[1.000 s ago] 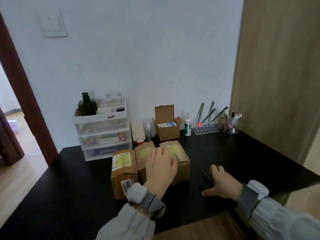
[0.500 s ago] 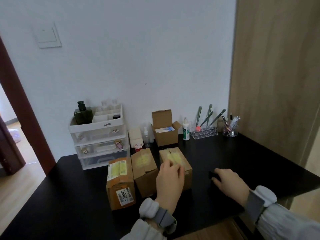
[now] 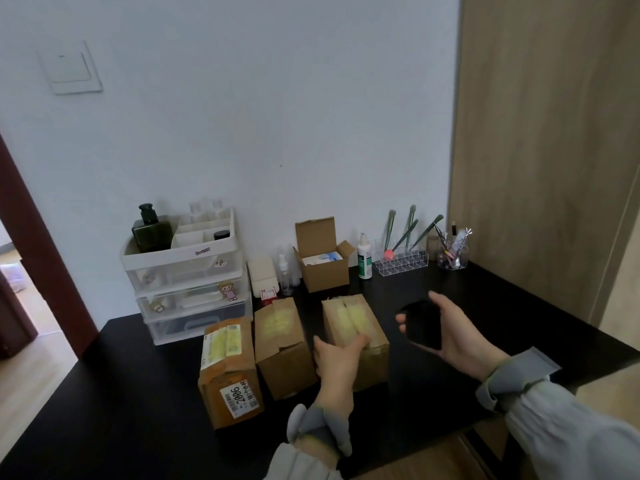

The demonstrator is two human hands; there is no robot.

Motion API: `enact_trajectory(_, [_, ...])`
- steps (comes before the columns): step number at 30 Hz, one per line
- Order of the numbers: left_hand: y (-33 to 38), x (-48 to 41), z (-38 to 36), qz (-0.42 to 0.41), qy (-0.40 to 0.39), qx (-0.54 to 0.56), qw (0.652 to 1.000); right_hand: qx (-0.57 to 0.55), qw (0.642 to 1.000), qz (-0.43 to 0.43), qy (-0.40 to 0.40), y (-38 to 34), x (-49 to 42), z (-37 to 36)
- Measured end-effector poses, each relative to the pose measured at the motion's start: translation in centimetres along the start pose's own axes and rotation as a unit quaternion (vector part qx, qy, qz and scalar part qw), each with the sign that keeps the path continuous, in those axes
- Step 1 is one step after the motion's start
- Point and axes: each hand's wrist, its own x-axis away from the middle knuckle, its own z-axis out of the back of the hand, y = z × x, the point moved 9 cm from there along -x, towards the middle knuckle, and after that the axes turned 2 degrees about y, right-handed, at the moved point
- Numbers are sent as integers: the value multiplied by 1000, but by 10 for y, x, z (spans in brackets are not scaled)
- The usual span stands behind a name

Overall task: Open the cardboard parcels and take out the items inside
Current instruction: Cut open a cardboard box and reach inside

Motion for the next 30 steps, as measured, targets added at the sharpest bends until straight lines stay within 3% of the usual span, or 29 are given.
enact_trajectory(3, [-11, -3, -9, 69, -51, 21, 996, 11, 999, 19, -29, -7, 0, -15])
enact_trajectory(12, [-25, -5, -18, 67, -109, 55, 990, 33, 997, 55, -40, -1, -8, -37])
enact_trajectory(15, [-19, -4, -15, 2, -105, 110, 988, 75, 993, 69, -59, -5, -5, -40])
enact_trajectory(18, [-9, 5, -5, -112, -58, 124, 984, 183, 974, 117, -64, -18, 2, -40])
enact_trajectory(21, [2, 15, 3, -205, -9, 74, 976, 353, 916, 181, -65, -32, 16, -47])
enact_trajectory(26, [5, 23, 3, -227, 12, 32, 973, 588, 763, 268, -30, -45, 40, -65])
enact_trajectory(30, [5, 28, 1, -224, 24, 15, 974, 652, 711, 260, -33, -40, 47, -75])
